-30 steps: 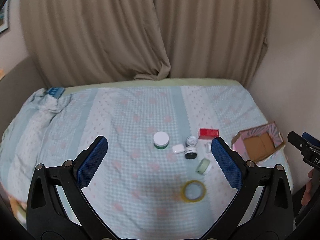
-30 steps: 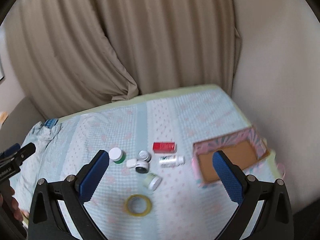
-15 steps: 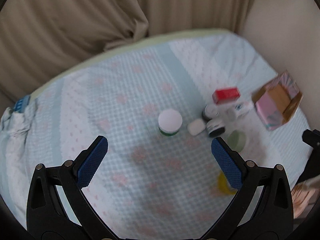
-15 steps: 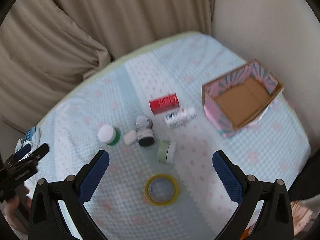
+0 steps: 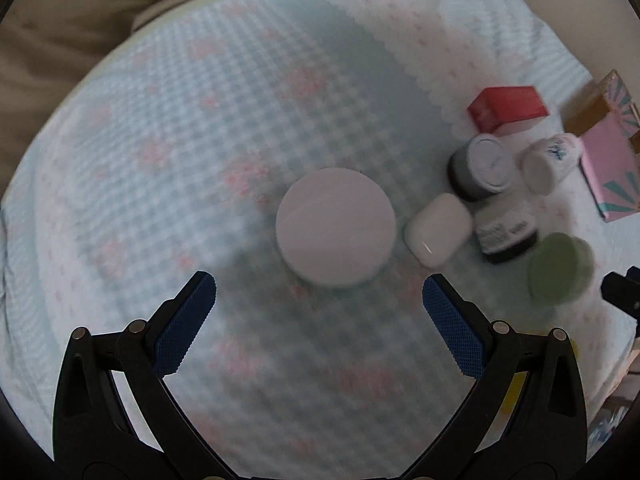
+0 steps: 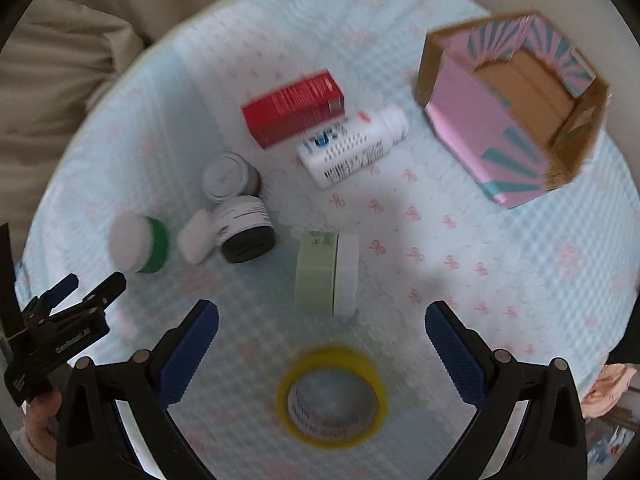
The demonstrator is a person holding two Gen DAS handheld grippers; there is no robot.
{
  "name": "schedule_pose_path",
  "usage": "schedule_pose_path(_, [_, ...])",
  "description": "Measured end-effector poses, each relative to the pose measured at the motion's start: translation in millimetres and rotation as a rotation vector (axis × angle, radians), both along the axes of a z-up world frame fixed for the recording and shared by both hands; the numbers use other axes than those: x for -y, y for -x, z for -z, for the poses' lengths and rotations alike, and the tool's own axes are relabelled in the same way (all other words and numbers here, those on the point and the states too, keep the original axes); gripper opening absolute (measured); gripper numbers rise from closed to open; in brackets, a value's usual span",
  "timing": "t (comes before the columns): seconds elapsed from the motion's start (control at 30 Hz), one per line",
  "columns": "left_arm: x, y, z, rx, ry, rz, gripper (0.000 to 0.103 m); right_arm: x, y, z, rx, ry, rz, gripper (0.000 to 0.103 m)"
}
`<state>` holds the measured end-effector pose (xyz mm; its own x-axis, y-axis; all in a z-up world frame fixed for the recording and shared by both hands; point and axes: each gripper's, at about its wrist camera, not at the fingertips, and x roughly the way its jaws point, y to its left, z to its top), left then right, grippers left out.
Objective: Organize rigid objects
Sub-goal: 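Grasp the white-lidded black jar with the left tool while the right grasps the green jar, then carry both jars to the cardboard box and lower them inside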
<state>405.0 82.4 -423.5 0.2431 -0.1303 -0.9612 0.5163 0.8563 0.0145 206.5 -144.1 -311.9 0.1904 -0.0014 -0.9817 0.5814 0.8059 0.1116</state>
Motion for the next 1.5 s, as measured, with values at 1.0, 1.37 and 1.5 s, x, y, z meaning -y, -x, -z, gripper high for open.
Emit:
schedule_pose_path(1.0, [-1,-15,17,-0.041,0.057,-0.003,0.069,9,-19,76,-0.132,-0.044,0.037,0.040])
schedule_pose_path(1.37, [-9,34,-80,0.029,0.123,-0.027,0.069,16,9,-7,-0.004,-0.043,0.023,0.040])
schedule_pose_path(1.5, [-5,59,-123,0.051,0.155,-0.024,0.069,17,26,-53,0.057,-0.019,-0.013,0.040])
